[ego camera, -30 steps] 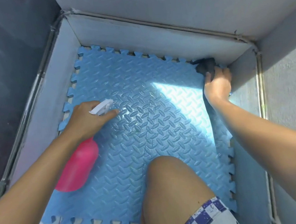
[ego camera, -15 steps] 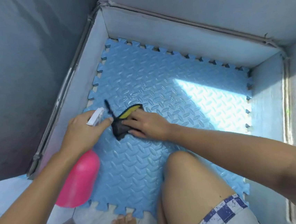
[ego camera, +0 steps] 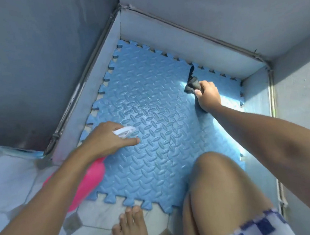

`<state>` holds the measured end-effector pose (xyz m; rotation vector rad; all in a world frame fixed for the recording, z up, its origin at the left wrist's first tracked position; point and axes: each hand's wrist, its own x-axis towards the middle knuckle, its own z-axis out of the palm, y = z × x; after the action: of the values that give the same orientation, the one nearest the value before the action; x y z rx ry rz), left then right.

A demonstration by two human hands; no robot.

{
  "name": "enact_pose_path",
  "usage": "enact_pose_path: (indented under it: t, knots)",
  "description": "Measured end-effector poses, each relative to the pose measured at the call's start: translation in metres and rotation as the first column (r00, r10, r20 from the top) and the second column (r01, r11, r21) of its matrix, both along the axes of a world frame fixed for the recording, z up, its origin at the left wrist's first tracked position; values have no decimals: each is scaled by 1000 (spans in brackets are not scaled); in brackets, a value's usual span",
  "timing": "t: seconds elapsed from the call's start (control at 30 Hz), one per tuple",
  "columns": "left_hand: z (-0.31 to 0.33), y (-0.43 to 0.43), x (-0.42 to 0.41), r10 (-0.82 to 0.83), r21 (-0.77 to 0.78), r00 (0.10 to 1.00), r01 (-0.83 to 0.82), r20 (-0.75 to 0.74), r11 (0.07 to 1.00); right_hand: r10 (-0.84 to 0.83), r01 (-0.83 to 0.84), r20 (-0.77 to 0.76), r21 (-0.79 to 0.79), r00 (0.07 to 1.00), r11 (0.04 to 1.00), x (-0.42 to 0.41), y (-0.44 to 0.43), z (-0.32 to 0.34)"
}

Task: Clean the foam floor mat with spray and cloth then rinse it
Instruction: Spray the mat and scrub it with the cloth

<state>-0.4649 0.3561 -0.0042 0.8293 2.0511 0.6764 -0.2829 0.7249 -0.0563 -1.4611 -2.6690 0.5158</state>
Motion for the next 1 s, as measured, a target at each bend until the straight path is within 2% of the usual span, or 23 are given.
enact_pose_path:
  t: [0.13, 0.23, 0.33, 0.4, 0.47, 0.5, 0.57, 0.6, 0.63, 0.67, 0.7, 0.73, 0.77, 0.8, 0.83, 0.9, 0.97, 1.0]
  knots:
    - [7, -11, 10, -65, 114, 998, 65, -5, 991, -1, 1, 33, 14, 999, 1000, -5, 3, -2]
    - [11, -21, 22, -6, 123, 991, 23, -133, 992, 47, -47, -5, 37, 999, 998, -2, -2, -3]
    - [15, -32, 25, 140, 220, 958, -85, -250, 972, 188, -185, -52, 45, 981, 982, -1, -39, -1]
    - [20, -41, 26, 259, 307, 931, -176, -256, 935, 379, -378, -56, 28, 924, 926, 4, -86, 1]
    - [26, -48, 28, 324, 358, 910, -221, -260, 907, 616, -619, -72, -34, 784, 785, 20, -141, 4]
    - [28, -50, 30, 337, 369, 902, -227, -268, 901, 741, -747, -96, -71, 664, 661, 31, -166, 5]
    - [31, -54, 31, 355, 377, 891, -237, -283, 895, 929, -938, -146, -126, 340, 323, 50, -211, 8]
    - [31, -55, 31, 367, 377, 887, -249, -282, 892, 975, -979, -138, -129, 174, 157, 57, -225, 8]
    - [32, -56, 30, 384, 378, 882, -268, -275, 886, 993, -992, -107, -122, 48, 34, 61, -234, 7]
    - [33, -57, 28, 405, 381, 875, -290, -267, 878, 997, -993, -74, -106, -33, -41, 62, -238, 9]
    - [33, -58, 26, 426, 387, 866, -310, -263, 868, 995, -994, -64, -80, -70, -75, 59, -234, 9]
    - [33, -59, 24, 443, 396, 857, -323, -262, 859, 995, -996, -67, -53, -69, -72, 56, -225, 9]
    - [33, -59, 23, 455, 407, 851, -329, -263, 852, 998, -999, -66, -47, -24, -27, 50, -212, 5]
    - [33, -60, 21, 463, 416, 848, -334, -260, 846, 996, -997, -54, -40, 69, 66, 43, -196, 3]
    - [33, -59, 20, 470, 424, 845, -340, -253, 840, 977, -978, -37, -18, 209, 208, 35, -177, 1]
    - [34, -59, 21, 485, 435, 839, -352, -245, 829, 828, -827, -12, 54, 560, 560, 17, -135, 0]
    - [36, -61, 22, 499, 449, 826, -354, -261, 821, 526, -523, -4, 109, 850, 846, -5, -97, 0]
    - [36, -62, 21, 502, 450, 823, -355, -266, 820, 347, -343, -21, 119, 938, 932, -18, -84, 0]
